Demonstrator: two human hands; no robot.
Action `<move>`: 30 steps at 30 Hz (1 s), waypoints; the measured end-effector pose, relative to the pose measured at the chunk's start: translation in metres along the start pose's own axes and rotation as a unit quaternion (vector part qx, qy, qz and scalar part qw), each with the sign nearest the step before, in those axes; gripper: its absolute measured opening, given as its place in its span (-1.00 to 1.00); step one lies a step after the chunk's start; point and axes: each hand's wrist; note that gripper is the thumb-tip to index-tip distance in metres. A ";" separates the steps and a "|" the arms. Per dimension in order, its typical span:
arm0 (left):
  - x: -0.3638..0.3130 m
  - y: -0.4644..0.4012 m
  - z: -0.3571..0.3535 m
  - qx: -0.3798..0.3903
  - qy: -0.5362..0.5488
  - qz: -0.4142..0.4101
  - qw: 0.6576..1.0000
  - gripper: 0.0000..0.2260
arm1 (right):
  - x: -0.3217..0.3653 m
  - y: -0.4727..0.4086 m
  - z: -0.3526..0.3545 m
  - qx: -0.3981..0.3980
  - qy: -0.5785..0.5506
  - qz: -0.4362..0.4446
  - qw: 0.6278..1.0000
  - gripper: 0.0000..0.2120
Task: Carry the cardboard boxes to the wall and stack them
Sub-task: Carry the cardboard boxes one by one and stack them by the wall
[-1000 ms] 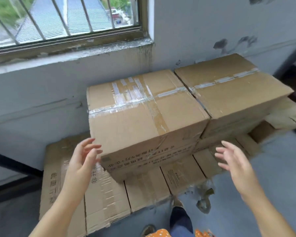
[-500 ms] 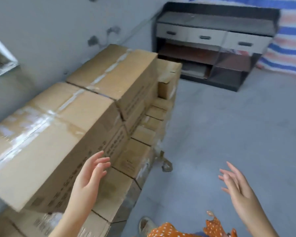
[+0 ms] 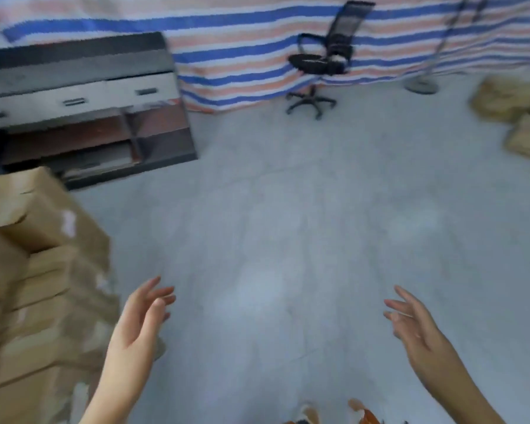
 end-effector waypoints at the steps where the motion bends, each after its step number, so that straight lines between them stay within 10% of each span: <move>1: -0.001 -0.006 -0.028 0.028 0.004 -0.002 1.000 -0.76 | -0.008 -0.003 0.023 -0.024 -0.005 -0.020 0.999 -0.73; 7: -0.028 -0.050 -0.165 0.192 -0.030 -0.008 0.981 -0.62 | -0.052 -0.006 0.117 -0.166 -0.046 -0.110 0.979 -0.74; 11: -0.043 -0.082 -0.244 0.256 -0.056 -0.021 0.965 -0.63 | -0.081 -0.015 0.139 -0.216 -0.074 -0.157 0.961 -0.37; 14: -0.049 -0.110 -0.301 0.291 -0.060 -0.019 0.955 -0.65 | -0.089 -0.040 0.152 -0.244 -0.114 -0.191 0.944 -0.82; 30: -0.136 -0.316 -0.613 0.470 -0.076 -0.075 0.876 -0.66 | -0.069 -0.285 0.273 -0.359 -0.101 -0.215 0.903 -0.67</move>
Point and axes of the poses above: each hand's wrist, its own y-axis away from the middle knuckle, its own z-axis out of the back of the hand, x = y × z, and after that the axes turned 1 degree about y, right-handed
